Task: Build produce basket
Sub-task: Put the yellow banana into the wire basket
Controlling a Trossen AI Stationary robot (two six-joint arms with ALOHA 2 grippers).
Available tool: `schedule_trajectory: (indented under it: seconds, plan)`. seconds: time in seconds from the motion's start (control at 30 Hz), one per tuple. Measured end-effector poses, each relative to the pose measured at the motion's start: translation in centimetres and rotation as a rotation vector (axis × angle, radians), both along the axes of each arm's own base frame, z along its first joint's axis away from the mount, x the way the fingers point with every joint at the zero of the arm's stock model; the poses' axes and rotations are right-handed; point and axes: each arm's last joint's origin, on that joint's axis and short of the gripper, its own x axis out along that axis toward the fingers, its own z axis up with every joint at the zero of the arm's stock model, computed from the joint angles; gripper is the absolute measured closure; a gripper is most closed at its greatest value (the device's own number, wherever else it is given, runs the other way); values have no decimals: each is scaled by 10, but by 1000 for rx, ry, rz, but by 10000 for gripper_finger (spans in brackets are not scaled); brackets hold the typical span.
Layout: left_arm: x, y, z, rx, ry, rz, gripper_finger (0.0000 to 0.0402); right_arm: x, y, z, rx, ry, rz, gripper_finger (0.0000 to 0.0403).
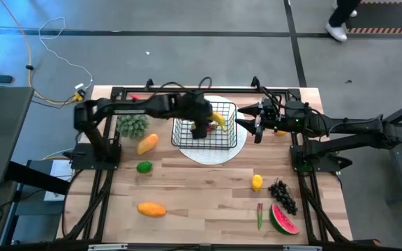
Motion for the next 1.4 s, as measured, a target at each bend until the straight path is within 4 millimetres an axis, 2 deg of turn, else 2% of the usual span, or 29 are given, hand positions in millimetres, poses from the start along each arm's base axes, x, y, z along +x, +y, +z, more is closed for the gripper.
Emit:
schedule_trajectory:
  seconds: [0.23, 0.4, 0.83, 1.4]
  plan:
    - [16, 9, -49, -14, 147, -39, 264, 0, 0, 0, 4, 2, -1, 176]
    - [21, 10, -72, -31, 211, -66, 264, 0, 0, 0, 4, 4, -4, 176]
    - [18, 11, -85, -69, 286, 11, 264, 0, 0, -1, 4, 4, -4, 176]
    - [15, 8, -92, -95, 352, -11, 255, 0, 0, -1, 2, 9, -2, 176]
